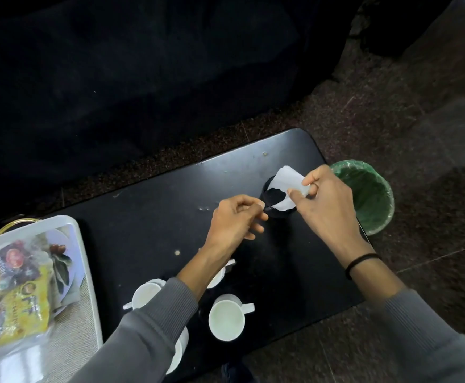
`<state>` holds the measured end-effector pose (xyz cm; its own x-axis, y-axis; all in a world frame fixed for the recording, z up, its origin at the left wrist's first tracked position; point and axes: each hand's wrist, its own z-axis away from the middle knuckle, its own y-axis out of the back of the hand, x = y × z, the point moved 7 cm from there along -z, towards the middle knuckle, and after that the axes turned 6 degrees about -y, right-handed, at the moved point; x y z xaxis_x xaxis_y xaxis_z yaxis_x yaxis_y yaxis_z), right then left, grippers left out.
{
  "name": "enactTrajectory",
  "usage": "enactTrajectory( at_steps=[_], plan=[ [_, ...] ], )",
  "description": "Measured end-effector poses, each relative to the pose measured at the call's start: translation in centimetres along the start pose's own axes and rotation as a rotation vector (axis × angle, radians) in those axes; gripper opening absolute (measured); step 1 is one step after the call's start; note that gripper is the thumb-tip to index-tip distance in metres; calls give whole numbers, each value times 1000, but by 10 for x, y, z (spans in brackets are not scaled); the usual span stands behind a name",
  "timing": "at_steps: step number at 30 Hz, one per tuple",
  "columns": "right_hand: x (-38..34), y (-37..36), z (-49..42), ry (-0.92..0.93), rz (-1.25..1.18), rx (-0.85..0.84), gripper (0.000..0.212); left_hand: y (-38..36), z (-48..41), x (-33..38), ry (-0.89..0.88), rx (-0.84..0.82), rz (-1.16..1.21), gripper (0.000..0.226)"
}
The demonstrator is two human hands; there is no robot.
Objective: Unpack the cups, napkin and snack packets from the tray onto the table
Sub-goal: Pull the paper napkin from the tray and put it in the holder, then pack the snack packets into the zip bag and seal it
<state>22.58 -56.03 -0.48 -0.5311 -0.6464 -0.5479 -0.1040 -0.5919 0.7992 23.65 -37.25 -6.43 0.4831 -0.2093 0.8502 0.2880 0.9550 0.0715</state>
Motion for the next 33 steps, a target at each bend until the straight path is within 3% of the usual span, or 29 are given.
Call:
enactTrajectory(
  at_steps=[6,15,25,33],
  plan=[
    [-30,-17,31,47,12,-53,19,27,19,-3,-6,34,12,11],
    [-92,-95,91,172,111,-317,14,116,57,-36,6,170,39,11],
    [-181,-209,180,341,178,-542,11,253,124,-99,65,388,68,6],
    [-261,-301,255,423,200,-681,10,376,181,-131,53,530,-87,14]
  ],
)
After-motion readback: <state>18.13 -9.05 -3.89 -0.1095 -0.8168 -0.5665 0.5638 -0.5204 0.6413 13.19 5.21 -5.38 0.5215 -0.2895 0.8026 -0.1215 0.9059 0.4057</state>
